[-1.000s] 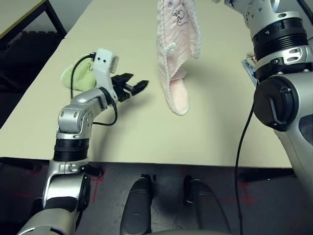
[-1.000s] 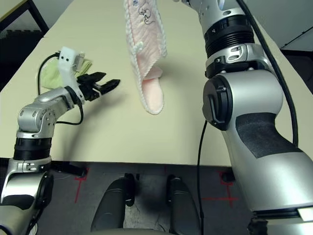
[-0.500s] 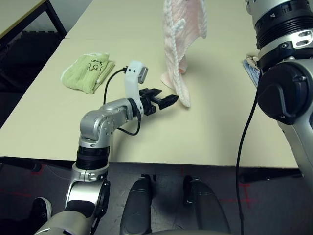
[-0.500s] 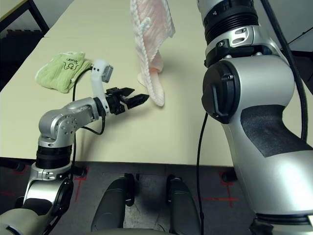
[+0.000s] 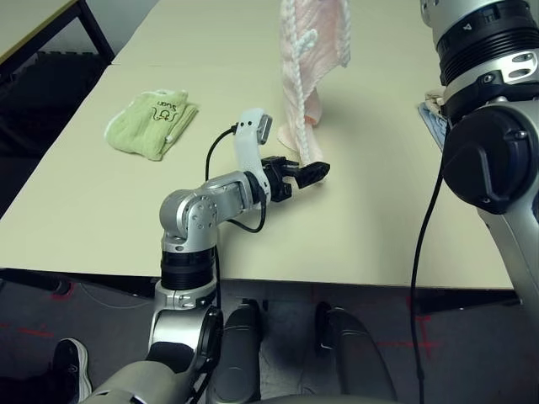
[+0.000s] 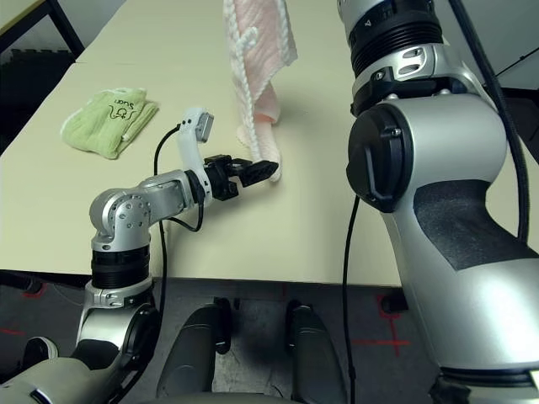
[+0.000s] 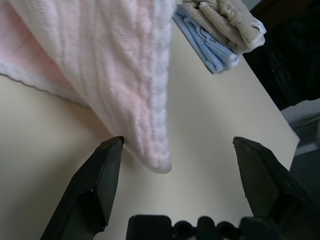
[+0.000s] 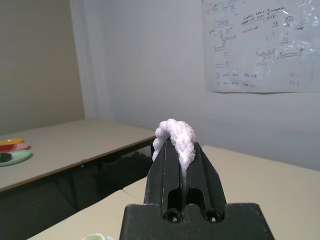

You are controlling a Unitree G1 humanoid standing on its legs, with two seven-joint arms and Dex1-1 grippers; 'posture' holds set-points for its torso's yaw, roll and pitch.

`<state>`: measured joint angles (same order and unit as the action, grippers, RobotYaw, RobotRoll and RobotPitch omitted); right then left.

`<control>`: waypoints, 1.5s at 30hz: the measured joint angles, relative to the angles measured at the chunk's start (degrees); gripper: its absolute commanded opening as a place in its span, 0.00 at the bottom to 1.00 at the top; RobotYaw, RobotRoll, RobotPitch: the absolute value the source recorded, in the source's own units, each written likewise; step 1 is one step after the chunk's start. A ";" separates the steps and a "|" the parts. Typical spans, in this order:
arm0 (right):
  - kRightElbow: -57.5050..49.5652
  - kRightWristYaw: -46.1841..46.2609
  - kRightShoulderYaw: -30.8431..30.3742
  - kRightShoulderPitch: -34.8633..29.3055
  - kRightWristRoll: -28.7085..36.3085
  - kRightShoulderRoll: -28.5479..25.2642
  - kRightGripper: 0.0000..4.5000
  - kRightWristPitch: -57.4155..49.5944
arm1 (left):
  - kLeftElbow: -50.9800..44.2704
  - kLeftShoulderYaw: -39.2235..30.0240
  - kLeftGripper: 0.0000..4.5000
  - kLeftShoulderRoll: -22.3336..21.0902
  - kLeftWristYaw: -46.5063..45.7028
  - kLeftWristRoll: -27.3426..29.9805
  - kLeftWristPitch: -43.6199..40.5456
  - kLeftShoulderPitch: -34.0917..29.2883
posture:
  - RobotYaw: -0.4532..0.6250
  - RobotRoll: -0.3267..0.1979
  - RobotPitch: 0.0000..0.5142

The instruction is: Fold the towel and set it aside.

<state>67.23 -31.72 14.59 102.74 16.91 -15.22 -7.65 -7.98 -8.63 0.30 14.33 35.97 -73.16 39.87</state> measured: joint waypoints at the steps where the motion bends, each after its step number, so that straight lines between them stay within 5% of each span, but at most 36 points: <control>1: 0.05 0.04 0.00 0.00 -0.08 0.00 0.00 0.11 | 0.10 -0.76 0.99 0.95 -0.50 0.21 -0.90 0.00 | 0.51 0.62 0.40; 13: 0.19 0.16 0.01 0.00 -0.20 0.16 0.00 0.53 | 2.88 -4.74 0.99 5.29 -6.68 0.83 -4.81 0.44 | 0.51 0.62 0.40; 39: 0.20 0.21 0.01 0.00 -0.27 0.24 0.00 0.53 | 4.83 -1.53 0.98 1.56 -8.05 -1.98 -1.72 0.25 | 0.51 0.62 0.39; 45: 0.20 0.21 0.01 0.00 -0.55 0.24 0.00 0.53 | 4.82 -2.24 0.62 2.21 -7.93 -1.65 -1.64 0.26 | 0.51 0.62 0.39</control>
<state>67.43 -31.51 14.59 102.74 16.36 -14.98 -7.12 -3.16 -10.87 2.51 6.40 34.32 -74.80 40.13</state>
